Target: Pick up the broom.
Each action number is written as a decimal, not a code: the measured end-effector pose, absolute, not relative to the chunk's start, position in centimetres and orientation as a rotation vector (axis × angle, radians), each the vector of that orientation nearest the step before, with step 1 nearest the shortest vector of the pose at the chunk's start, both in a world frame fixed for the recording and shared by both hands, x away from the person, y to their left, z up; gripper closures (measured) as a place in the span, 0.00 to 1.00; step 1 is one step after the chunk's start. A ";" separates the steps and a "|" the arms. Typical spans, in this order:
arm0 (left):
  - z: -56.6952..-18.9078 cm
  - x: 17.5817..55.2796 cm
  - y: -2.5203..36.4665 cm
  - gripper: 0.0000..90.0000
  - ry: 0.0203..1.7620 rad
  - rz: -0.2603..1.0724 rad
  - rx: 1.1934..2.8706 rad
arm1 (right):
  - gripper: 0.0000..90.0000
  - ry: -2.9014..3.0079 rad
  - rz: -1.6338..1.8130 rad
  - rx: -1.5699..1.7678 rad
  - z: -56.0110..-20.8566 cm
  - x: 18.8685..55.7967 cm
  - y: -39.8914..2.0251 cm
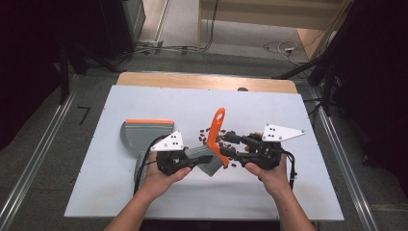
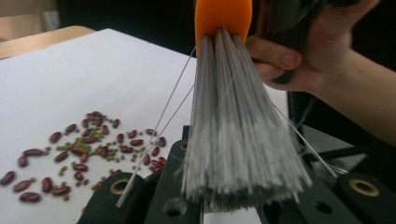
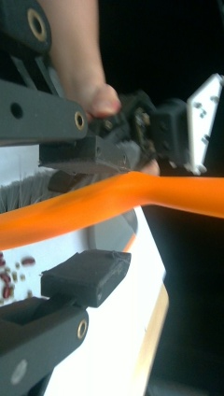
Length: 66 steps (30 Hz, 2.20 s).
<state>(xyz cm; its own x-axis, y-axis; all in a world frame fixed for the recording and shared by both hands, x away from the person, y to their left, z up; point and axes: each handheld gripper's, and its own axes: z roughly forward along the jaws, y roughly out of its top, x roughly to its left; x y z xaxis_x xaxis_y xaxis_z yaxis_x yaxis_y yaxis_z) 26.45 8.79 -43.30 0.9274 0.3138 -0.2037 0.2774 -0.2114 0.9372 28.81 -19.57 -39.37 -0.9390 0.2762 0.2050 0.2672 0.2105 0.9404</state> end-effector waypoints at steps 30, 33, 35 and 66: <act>-43.4 26.2 9.0 0.83 0.324 -0.064 1.780 | 0.77 2.655 1.904 0.361 -40.5 28.5 -18.0; -43.5 26.2 9.3 0.67 0.387 -0.022 1.776 | 0.77 2.655 1.848 0.401 -40.1 28.4 -17.9; -43.5 26.1 9.5 0.51 0.421 0.010 1.778 | 0.77 2.627 1.826 0.446 -40.1 28.4 -18.0; -44.4 24.9 15.2 0.00 0.691 0.253 1.731 | 0.77 2.390 1.467 0.931 -40.3 30.9 -22.3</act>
